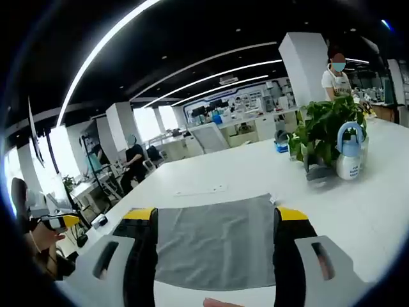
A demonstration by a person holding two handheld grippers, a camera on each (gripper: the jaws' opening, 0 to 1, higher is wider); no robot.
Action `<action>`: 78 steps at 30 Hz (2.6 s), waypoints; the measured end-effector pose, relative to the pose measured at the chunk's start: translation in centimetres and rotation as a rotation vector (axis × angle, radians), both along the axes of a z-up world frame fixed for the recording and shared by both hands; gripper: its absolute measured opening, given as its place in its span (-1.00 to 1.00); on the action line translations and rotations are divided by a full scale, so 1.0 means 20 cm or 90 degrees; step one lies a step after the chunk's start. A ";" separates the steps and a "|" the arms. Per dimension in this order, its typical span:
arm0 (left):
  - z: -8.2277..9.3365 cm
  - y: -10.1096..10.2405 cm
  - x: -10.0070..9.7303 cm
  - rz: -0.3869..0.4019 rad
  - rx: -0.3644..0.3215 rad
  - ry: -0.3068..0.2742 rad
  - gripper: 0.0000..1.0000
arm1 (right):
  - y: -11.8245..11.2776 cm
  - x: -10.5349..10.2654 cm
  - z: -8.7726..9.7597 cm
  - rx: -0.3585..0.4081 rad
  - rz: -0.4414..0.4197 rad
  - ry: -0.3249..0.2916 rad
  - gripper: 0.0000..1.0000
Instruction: Fold the towel on the table until its edges align and the towel forms a compact rectangular stack.
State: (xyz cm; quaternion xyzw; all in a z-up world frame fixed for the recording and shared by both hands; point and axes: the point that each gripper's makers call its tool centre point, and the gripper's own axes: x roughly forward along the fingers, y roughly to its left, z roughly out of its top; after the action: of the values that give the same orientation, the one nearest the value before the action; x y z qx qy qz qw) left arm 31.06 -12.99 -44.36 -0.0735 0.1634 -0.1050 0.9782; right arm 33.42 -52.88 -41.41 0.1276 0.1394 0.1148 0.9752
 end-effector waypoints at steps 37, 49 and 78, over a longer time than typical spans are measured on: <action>0.03 0.01 0.05 0.002 -0.036 -0.003 0.79 | -0.02 -0.01 -0.01 0.005 -0.010 -0.002 0.39; 0.07 0.01 0.08 0.006 -0.049 -0.012 0.64 | -0.06 0.01 -0.05 -0.002 -0.013 0.010 0.36; 0.11 -0.36 0.32 -0.110 -0.033 -0.005 0.40 | -0.26 0.06 -0.34 0.009 -0.071 0.074 0.13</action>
State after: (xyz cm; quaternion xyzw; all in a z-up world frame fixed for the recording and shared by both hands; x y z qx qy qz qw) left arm 37.47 -20.27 -42.10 -0.0836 0.1626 -0.1938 0.9639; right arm 34.58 -58.14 -48.16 0.1487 0.1875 0.0539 0.9695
